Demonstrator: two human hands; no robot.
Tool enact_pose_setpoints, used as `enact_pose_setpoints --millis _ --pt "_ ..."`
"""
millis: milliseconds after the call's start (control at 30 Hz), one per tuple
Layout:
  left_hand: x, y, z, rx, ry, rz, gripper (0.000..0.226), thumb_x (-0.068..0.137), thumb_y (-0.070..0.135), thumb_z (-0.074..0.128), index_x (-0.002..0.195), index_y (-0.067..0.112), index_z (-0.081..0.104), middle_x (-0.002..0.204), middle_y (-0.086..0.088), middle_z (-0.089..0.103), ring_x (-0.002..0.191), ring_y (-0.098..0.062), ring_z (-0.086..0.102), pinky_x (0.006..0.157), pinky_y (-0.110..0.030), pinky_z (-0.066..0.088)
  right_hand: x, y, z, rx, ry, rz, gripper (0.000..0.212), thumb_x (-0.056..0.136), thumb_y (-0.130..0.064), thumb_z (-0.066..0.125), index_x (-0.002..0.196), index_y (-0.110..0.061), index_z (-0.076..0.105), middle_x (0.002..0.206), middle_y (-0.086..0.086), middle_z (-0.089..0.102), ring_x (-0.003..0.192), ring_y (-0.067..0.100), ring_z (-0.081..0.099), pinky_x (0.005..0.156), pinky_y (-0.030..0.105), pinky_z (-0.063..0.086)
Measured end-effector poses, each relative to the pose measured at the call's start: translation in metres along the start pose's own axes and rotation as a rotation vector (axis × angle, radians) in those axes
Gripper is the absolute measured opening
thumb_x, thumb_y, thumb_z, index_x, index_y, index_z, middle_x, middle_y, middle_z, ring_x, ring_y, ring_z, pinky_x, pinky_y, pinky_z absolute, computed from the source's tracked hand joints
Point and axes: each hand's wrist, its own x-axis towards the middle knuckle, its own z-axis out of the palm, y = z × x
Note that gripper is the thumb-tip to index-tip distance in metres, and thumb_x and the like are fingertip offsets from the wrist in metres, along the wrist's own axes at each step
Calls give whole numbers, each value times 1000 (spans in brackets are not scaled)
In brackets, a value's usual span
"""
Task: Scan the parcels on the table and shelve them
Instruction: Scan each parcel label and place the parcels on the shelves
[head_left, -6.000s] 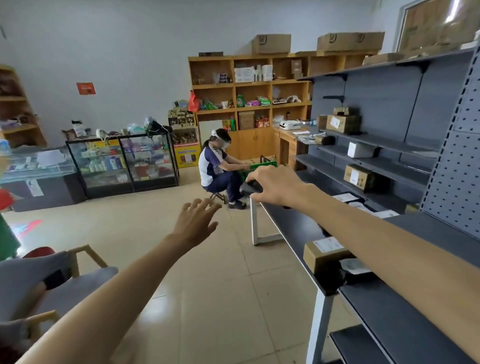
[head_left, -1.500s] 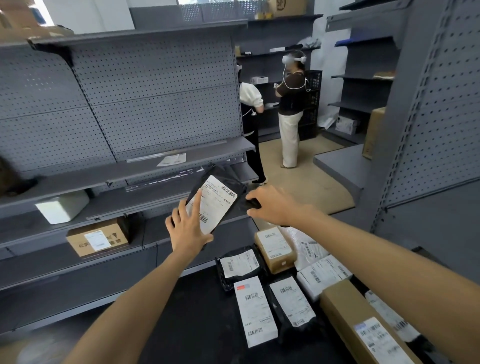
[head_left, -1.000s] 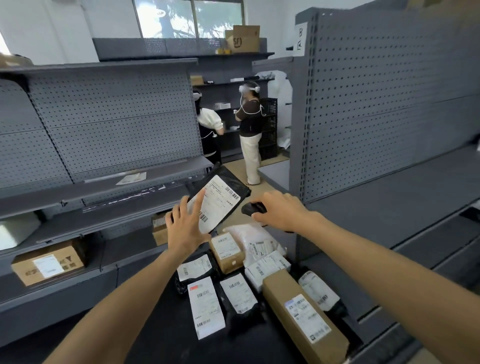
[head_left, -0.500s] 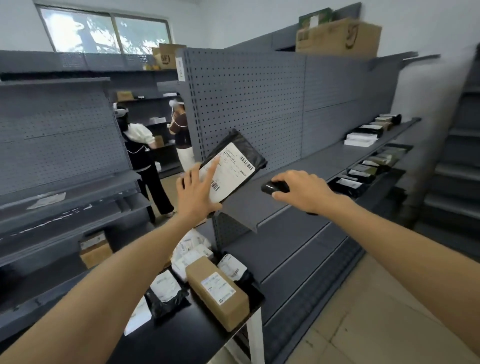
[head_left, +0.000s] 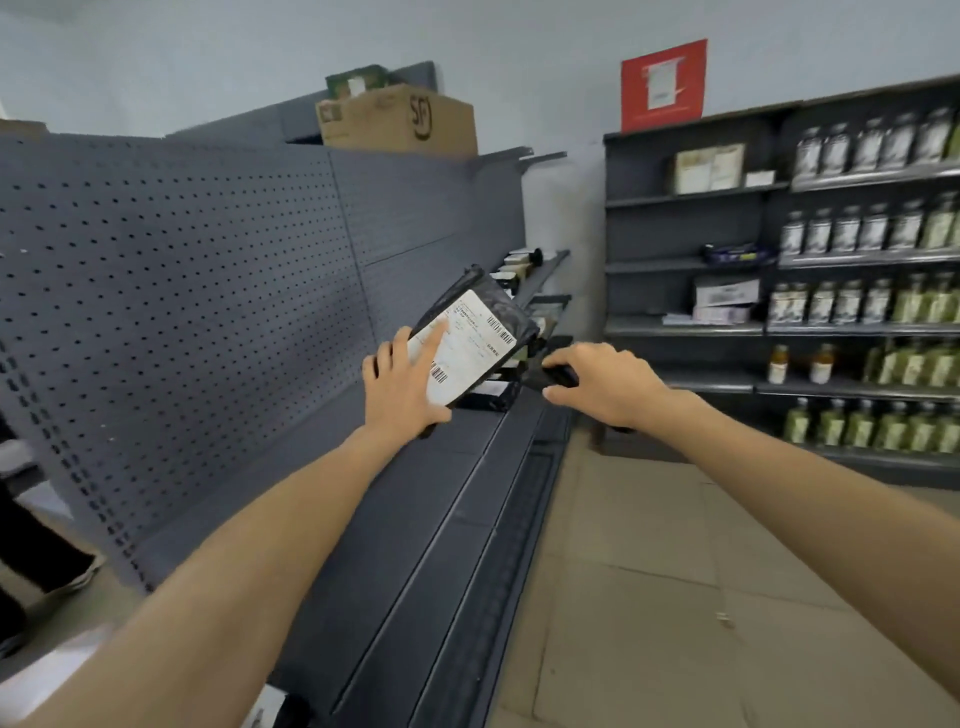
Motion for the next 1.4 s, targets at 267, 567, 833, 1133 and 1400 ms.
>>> enact_pose_setpoints --millis 267,567,833,1133,1400 --pt "158 20 93 -58 10 109 131 54 56 87 156 38 6 149 -10 25 128 -32 36 109 -51 28 155 48 -4 -49 77 48 47 93 -47 60 137 -31 56 132 3 60 116 35 58 92 45 47" --pt "295 67 216 -90 -54 173 135 56 55 87 155 42 -4 155 -11 17 135 -32 31 113 -52 27 295 157 38 -12 44 155 44 93 -45 61 133 -26 59 127 5 62 111 33 60 91 43 48" --pt "415 113 319 -74 -133 37 130 61 57 84 155 42 -4 158 -14 14 139 -36 27 113 -54 23 443 285 71 196 -39 144 52 91 -45 65 137 -21 60 137 5 60 123 29 57 101 40 46" --pt "535 138 391 -37 -232 -242 121 68 52 79 153 46 -6 159 -13 12 141 -38 23 114 -56 19 634 379 84 144 -123 -85 52 93 -45 64 138 -20 58 136 6 61 122 28 57 94 38 46" --pt "563 76 441 48 -312 -593 119 70 58 77 153 47 -7 157 -15 16 134 -39 30 109 -54 25 762 339 142 134 -248 -428 46 93 -44 63 132 -21 60 133 4 59 119 29 55 90 42 49"
